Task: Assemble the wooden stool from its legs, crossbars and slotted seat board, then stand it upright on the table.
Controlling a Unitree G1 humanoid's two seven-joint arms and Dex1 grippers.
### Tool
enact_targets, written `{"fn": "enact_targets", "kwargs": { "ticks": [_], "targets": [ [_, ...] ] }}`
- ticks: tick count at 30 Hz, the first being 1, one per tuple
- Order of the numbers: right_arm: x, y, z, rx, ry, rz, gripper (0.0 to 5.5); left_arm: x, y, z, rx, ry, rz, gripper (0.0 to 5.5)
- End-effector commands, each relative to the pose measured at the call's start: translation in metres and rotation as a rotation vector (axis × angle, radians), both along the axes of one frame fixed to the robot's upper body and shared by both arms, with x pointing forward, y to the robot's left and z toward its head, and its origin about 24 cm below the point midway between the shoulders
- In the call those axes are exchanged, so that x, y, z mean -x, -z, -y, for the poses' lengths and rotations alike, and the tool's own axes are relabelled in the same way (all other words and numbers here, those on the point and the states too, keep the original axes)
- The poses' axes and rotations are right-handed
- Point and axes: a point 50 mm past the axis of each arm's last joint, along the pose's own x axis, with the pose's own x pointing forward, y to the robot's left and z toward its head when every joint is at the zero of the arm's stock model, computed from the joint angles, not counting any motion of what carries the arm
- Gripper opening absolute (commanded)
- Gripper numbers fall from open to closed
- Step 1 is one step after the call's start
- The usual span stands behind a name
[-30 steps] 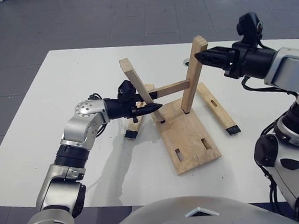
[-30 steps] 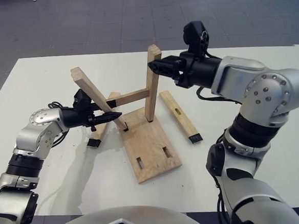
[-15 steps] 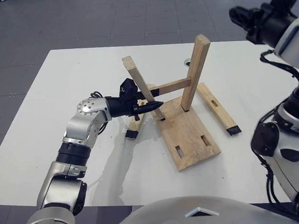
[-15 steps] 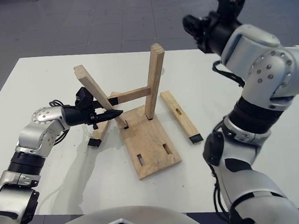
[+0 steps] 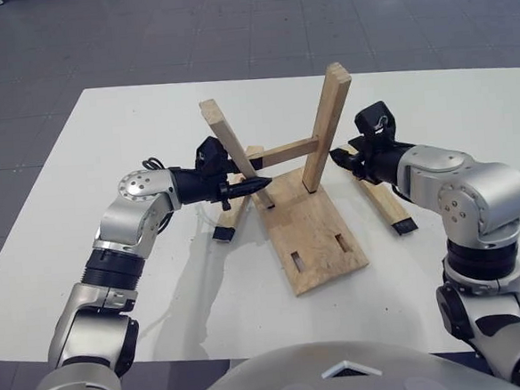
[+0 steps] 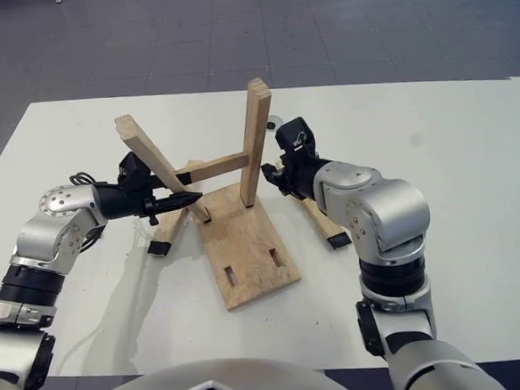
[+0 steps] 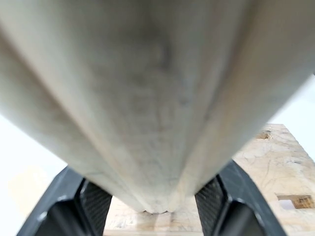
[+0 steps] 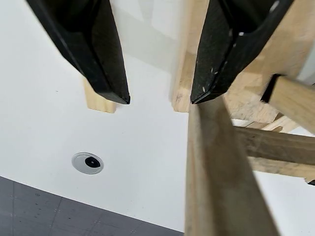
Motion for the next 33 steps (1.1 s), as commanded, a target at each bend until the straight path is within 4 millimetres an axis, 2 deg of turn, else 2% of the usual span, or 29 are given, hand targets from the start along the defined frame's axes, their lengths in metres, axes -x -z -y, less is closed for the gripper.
{"fn": "enact_targets", "kwargs": {
  "ticks": [1,3,5,9,12,14,15,16,18,20,23,25,27,29,33],
  "targets": [
    [-0.011,-0.017,-0.009,-0.014,-0.059,0.085,2.3,0.031,0.064,-0.009,-0.262,-0.027,-0.244,2.05],
    [-0.029,-0.044,0.005,0.011,0.053,0.221,2.3,0.035,0.068,-0.009,-0.261,-0.026,-0.253,2.05],
    [-0.034,-0.075,0.005,-0.055,0.076,0.307,2.3,0.038,0.069,-0.008,-0.258,-0.025,-0.261,2.05],
    [-0.024,-0.117,-0.008,-0.22,-0.038,0.324,2.3,0.04,0.073,-0.005,-0.252,-0.029,-0.27,2.05],
    [-0.019,-0.149,-0.011,-0.304,-0.076,0.381,2.3,0.044,0.076,-0.002,-0.24,-0.037,-0.28,2.05],
    [-0.018,-0.16,-0.013,-0.319,-0.077,0.434,2.3,0.045,0.079,-0.001,-0.236,-0.037,-0.287,2.05],
    [-0.017,-0.156,-0.02,-0.302,-0.098,0.44,2.3,0.046,0.08,0.0,-0.234,-0.038,-0.292,2.05],
    [-0.014,-0.143,-0.031,-0.247,-0.132,0.445,2.3,0.047,0.08,0.0,-0.231,-0.038,-0.3,2.05],
    [-0.009,-0.099,-0.052,-0.028,-0.2,0.493,2.3,0.046,0.078,0.002,-0.2,-0.029,-0.357,2.05],
    [-0.006,-0.059,-0.064,0.14,-0.27,0.547,2.3,0.044,0.074,0.003,-0.156,-0.014,-0.45,2.05],
    [-0.011,-0.026,-0.077,0.288,-0.311,0.673,2.3,0.044,0.071,0.006,-0.097,0.034,-0.601,2.05],
    [-0.011,-0.025,-0.083,0.281,-0.313,0.728,2.3,0.047,0.07,0.006,-0.075,0.074,-0.67,2.05],
    [-0.015,-0.034,-0.084,0.265,-0.282,0.797,2.3,0.049,0.071,0.006,-0.084,0.092,-0.666,2.05],
    [-0.023,-0.049,-0.08,0.268,-0.204,0.884,2.3,0.05,0.073,0.006,-0.102,0.102,-0.64,2.05],
    [-0.032,-0.093,-0.063,0.263,-0.033,1.049,2.3,0.052,0.077,0.005,-0.127,0.095,-0.61,2.05]
  ]
}}
